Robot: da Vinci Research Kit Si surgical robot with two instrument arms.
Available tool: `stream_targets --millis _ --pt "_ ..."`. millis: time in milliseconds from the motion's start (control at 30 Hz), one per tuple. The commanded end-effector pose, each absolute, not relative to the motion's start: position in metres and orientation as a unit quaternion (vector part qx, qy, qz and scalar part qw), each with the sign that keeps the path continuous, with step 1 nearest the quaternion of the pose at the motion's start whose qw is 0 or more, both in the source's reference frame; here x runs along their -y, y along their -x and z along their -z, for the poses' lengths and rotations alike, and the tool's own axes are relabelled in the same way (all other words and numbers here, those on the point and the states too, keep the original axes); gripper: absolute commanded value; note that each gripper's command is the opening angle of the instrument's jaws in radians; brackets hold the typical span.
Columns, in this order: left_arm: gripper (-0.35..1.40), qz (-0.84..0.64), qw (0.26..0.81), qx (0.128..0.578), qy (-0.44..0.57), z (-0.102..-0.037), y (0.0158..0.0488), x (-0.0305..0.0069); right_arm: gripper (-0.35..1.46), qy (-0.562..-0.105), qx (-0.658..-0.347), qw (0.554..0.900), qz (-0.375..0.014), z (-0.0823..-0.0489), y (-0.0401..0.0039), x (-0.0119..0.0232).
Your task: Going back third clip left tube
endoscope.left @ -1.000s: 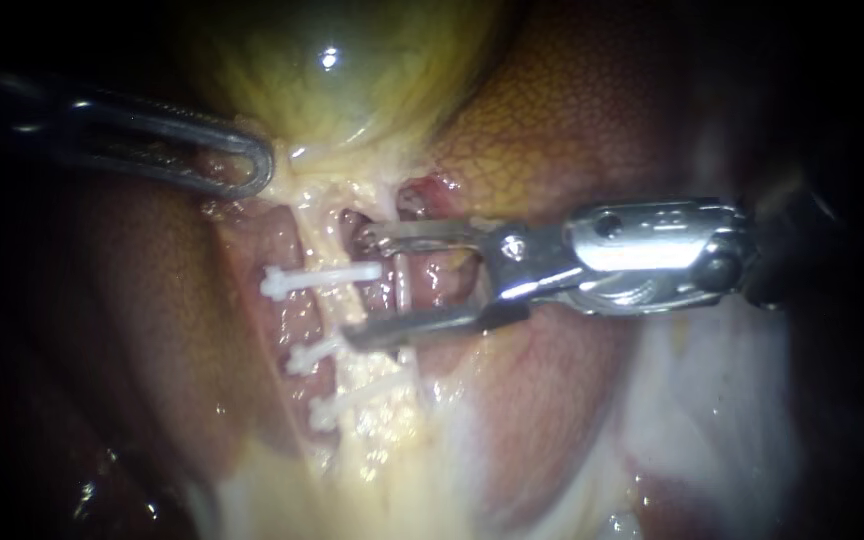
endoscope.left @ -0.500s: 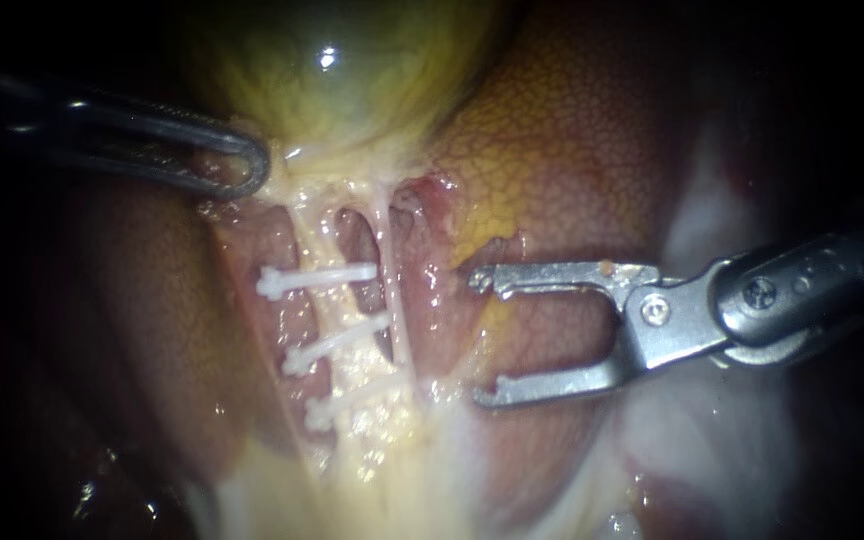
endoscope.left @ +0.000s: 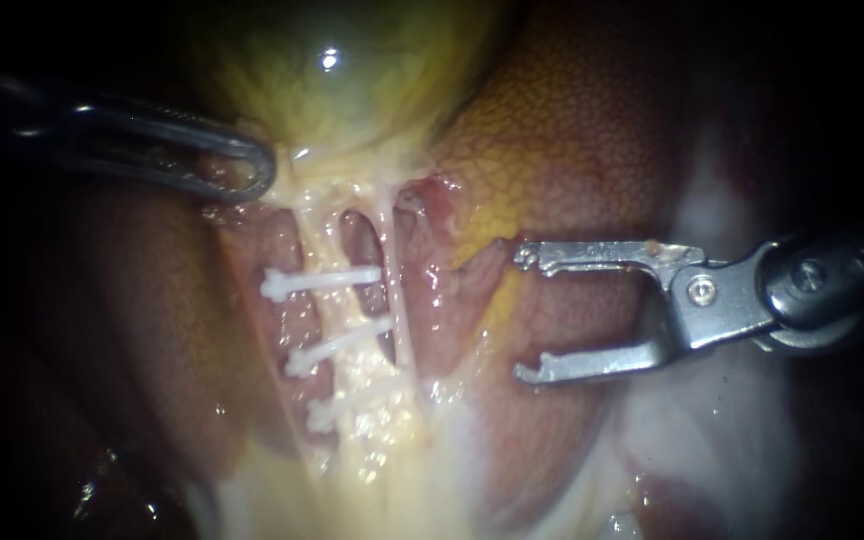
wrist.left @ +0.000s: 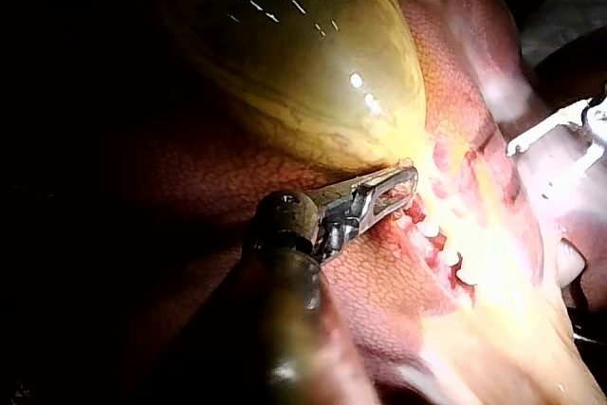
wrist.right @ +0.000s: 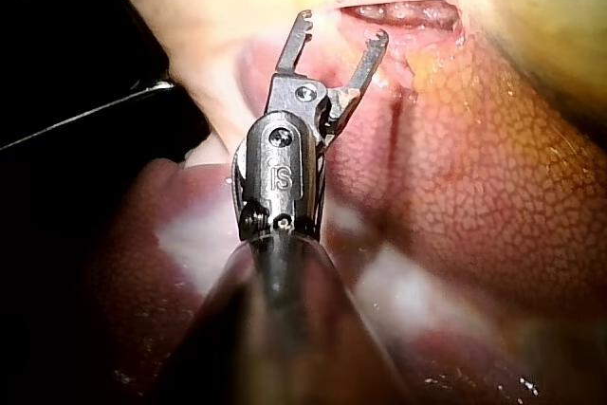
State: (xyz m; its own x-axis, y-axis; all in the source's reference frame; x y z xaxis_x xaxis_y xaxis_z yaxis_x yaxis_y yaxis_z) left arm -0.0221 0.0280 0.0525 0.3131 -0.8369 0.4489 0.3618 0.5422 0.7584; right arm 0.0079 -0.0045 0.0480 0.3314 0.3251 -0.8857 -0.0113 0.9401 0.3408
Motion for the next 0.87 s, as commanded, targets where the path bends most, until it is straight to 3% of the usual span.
stream_targets --millis 33,367,867 --pt "-0.35 0.395 0.763 0.434 -0.270 -0.0528 0.0225 -0.0280 0.49 -0.138 -0.569 0.804 -0.104 -0.0480 -0.0079 0.0045" --pt "-0.35 0.391 0.763 0.436 -0.272 -0.0552 0.0255 -0.0279 0.50 -0.137 -0.569 0.804 -0.104 -0.0479 -0.0077 0.0046" --pt "-0.35 0.389 0.764 0.437 -0.273 -0.0558 0.0254 -0.0282 0.50 -0.139 -0.570 0.803 -0.103 -0.0478 -0.0078 0.0047"
